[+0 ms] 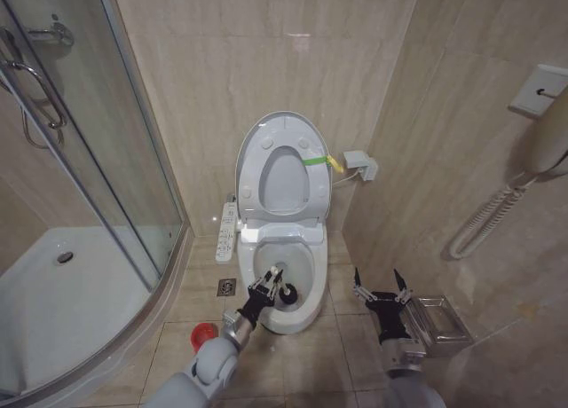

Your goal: Open the toilet lid, clean the toilet bowl with a toilet brush, close the toilet lid, and flush.

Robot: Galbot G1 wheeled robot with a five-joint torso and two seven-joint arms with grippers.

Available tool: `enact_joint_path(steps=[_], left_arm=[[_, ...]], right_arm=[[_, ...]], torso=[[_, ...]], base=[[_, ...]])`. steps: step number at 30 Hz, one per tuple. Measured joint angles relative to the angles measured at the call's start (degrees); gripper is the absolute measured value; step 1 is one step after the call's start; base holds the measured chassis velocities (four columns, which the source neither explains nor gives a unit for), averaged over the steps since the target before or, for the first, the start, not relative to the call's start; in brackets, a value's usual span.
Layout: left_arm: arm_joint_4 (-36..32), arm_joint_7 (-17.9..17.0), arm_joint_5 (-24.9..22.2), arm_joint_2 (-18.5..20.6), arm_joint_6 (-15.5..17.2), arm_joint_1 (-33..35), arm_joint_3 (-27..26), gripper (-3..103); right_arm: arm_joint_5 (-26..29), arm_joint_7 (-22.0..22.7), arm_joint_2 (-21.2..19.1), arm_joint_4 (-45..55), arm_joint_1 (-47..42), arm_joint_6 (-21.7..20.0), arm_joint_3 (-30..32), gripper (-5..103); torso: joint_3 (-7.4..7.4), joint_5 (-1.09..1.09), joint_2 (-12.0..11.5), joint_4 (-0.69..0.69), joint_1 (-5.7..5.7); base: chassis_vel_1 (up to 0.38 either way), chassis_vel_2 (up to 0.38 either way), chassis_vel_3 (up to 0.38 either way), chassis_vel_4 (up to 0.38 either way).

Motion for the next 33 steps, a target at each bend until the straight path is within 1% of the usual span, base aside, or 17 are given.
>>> enact_joint_path(steps=[2,3,6,7,10,16,18,21,22,25,28,31,32,33], left_arm=[[3.26,1.63,-0.63,-1.15,-1.86,-1.54,0.06,22],[3.26,1.63,-0.63,-1.15,-1.86,-1.54,0.06,22],[6.75,3.47,-0.94,-2.35,-3.32,-3.42,0.51,22],[6.75,3.47,-0.94,-2.35,-3.32,-3.42,0.51,22],[9.8,3.99,-0.67,-3.25,-4.22,-4.78,0.75,22],[15.06,3.11,0.64,-4.4,-4.44,-7.04,0.04,22],[16.39,3.33,0.64,-4.51,-4.89,-7.65,-0.24,22],[20.4,5.57,0.22,-4.97,-7.43,-9.46,-1.09,22],[20.4,5.57,0.22,-4.97,-7.43,-9.46,-1.09,22],[23.12,7.64,-1.24,-5.58,-9.4,-10.63,-1.59,22],[22.72,8.34,-2.31,-5.61,-9.77,-10.55,-1.53,22],[18.41,8.18,-2.55,-4.92,-9.25,-8.97,-0.51,22],[18.41,8.18,-2.55,-4.92,-9.25,-8.97,-0.51,22],[15.97,7.38,-2.31,-4.3,-8.4,-8.06,0.12,22]], right_arm=[[0.0,0.0,0.0,0.0,0.0,0.0,0.0,100],[0.0,0.0,0.0,0.0,0.0,0.0,0.0,100],[0.0,0.0,0.0,0.0,0.0,0.0,0.0,100],[0.0,0.0,0.0,0.0,0.0,0.0,0.0,100],[0.0,0.0,0.0,0.0,0.0,0.0,0.0,100],[0.0,0.0,0.0,0.0,0.0,0.0,0.0,100],[0.0,0.0,0.0,0.0,0.0,0.0,0.0,100],[0.0,0.0,0.0,0.0,0.0,0.0,0.0,100],[0.0,0.0,0.0,0.0,0.0,0.0,0.0,100],[0.0,0.0,0.0,0.0,0.0,0.0,0.0,100],[0.0,0.0,0.0,0.0,0.0,0.0,0.01,100],[0.0,0.0,0.0,0.0,0.0,0.0,0.0,100],[0.0,0.0,0.0,0.0,0.0,0.0,0.0,100],[0.0,0.0,0.0,0.0,0.0,0.0,0.0,100]], torso=[[0.0,0.0,0.0,0.0,0.0],[0.0,0.0,0.0,0.0,0.0],[0.0,0.0,0.0,0.0,0.0],[0.0,0.0,0.0,0.0,0.0],[0.0,0.0,0.0,0.01,0.0],[0.0,0.0,0.0,0.01,0.0],[0.0,0.0,0.0,0.01,0.0],[0.0,0.0,0.0,0.01,0.0],[0.0,0.0,0.0,0.01,0.0],[0.0,0.0,0.0,0.01,0.0],[0.0,0.0,0.0,0.01,0.0],[0.0,0.0,0.0,0.0,0.0],[0.0,0.0,0.0,0.0,0.0],[0.0,0.0,0.01,0.0,0.0]], base=[[0.0,0.0,0.0,0.0],[0.0,0.0,0.0,0.0],[0.0,0.0,0.0,0.0],[0.0,0.0,0.0,0.0],[0.0,0.0,0.0,0.0],[0.0,0.0,0.0,0.0],[0.0,0.0,0.0,0.0],[0.0,0.0,0.0,0.0],[0.0,0.0,0.0,0.0],[0.0,0.0,0.0,0.0],[0.0,0.0,0.0,0.0],[0.0,0.0,0.0,0.0],[0.0,0.0,0.0,0.0],[0.0,0.0,0.0,0.0]])
